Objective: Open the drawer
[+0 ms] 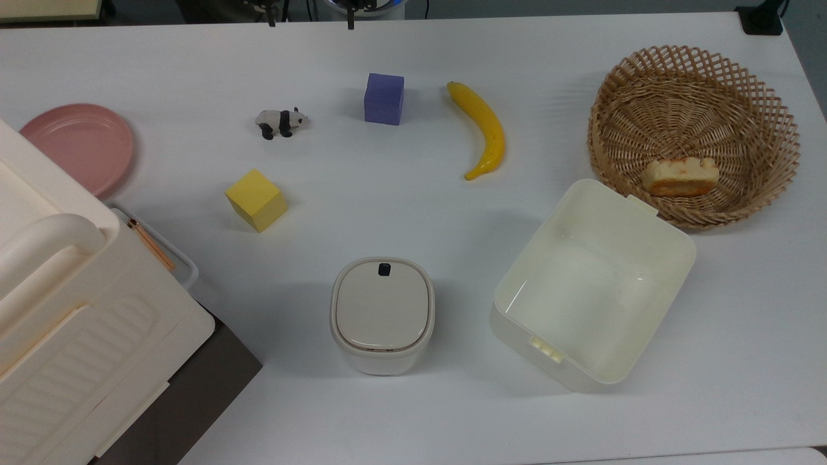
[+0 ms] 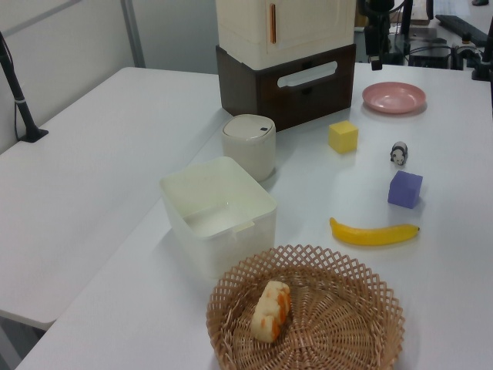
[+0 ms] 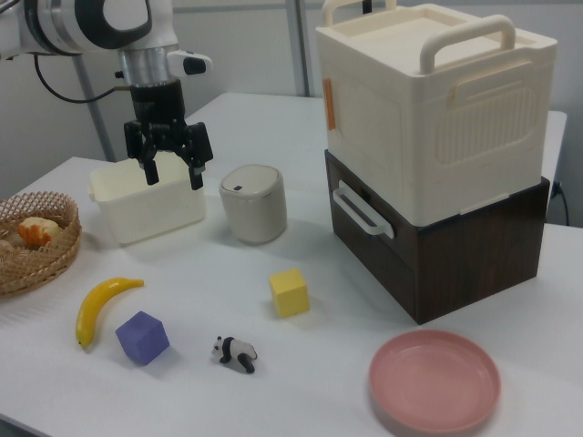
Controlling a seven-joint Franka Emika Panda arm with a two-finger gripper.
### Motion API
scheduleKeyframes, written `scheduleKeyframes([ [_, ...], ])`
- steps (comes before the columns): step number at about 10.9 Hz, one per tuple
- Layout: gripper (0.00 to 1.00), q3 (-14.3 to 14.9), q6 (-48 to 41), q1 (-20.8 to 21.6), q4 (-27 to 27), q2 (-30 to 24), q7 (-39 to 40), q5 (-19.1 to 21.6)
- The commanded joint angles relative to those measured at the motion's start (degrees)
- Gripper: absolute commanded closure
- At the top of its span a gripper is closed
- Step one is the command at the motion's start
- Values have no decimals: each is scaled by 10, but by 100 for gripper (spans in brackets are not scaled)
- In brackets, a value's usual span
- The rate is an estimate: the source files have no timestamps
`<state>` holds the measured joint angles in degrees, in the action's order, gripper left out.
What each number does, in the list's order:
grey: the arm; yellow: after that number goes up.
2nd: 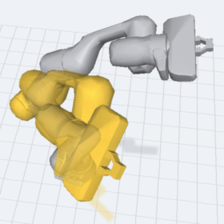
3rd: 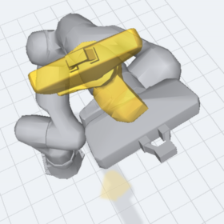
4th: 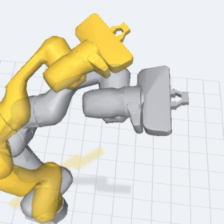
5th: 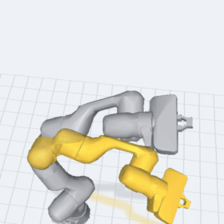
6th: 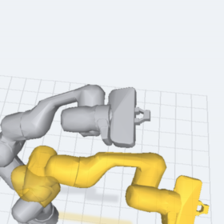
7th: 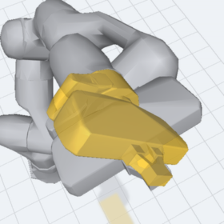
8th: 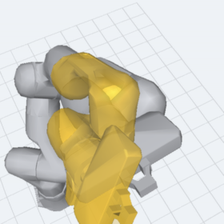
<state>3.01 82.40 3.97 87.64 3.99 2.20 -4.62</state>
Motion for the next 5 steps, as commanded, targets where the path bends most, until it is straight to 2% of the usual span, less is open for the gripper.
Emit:
scheduleKeyframes([
  [1,0,5,7,-17,-21,2,6,2],
  [5,0,3,7,-15,-19,3,7,2],
])
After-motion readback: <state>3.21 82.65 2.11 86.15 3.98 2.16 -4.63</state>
